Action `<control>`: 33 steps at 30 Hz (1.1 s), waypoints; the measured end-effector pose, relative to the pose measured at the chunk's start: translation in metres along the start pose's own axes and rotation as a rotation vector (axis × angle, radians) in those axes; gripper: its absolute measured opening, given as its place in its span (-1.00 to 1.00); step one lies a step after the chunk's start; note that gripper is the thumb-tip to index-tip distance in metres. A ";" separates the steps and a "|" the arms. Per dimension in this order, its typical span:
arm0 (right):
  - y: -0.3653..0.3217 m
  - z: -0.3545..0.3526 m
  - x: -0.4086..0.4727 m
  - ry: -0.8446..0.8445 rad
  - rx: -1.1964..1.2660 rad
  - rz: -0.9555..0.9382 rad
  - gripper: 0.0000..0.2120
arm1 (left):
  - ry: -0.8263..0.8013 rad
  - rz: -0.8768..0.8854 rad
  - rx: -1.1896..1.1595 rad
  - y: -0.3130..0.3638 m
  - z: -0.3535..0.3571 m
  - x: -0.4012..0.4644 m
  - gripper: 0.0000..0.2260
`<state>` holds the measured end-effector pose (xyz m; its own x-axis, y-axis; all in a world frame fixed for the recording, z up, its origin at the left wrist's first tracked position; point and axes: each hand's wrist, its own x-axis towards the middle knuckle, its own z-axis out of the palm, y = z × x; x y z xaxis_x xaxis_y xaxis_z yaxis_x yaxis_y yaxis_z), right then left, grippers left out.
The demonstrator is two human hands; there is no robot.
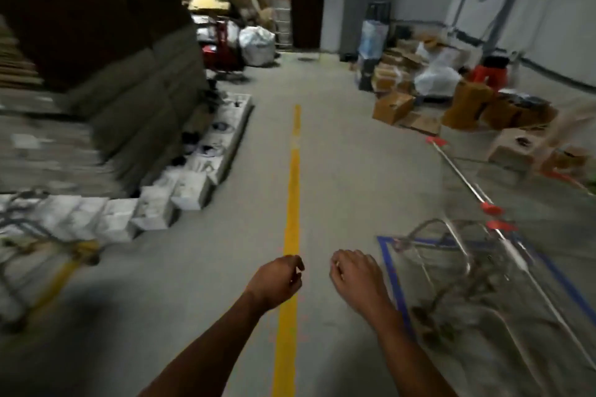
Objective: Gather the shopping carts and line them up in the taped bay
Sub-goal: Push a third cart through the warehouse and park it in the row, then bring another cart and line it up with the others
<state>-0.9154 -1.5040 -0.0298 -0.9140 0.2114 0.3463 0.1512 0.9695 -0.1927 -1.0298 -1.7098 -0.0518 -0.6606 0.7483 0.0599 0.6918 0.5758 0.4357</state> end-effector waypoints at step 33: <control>-0.732 0.319 0.493 -0.218 0.460 -1.072 -0.91 | 0.710 -1.151 0.097 -0.607 -0.318 -0.181 -0.87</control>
<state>-1.5969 -2.1484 -0.0104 -0.5438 -0.7498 0.3770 -0.8390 0.4945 -0.2268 -1.4229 -2.2989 -0.0417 -0.8600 -0.4822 0.1672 -0.3521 0.7978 0.4895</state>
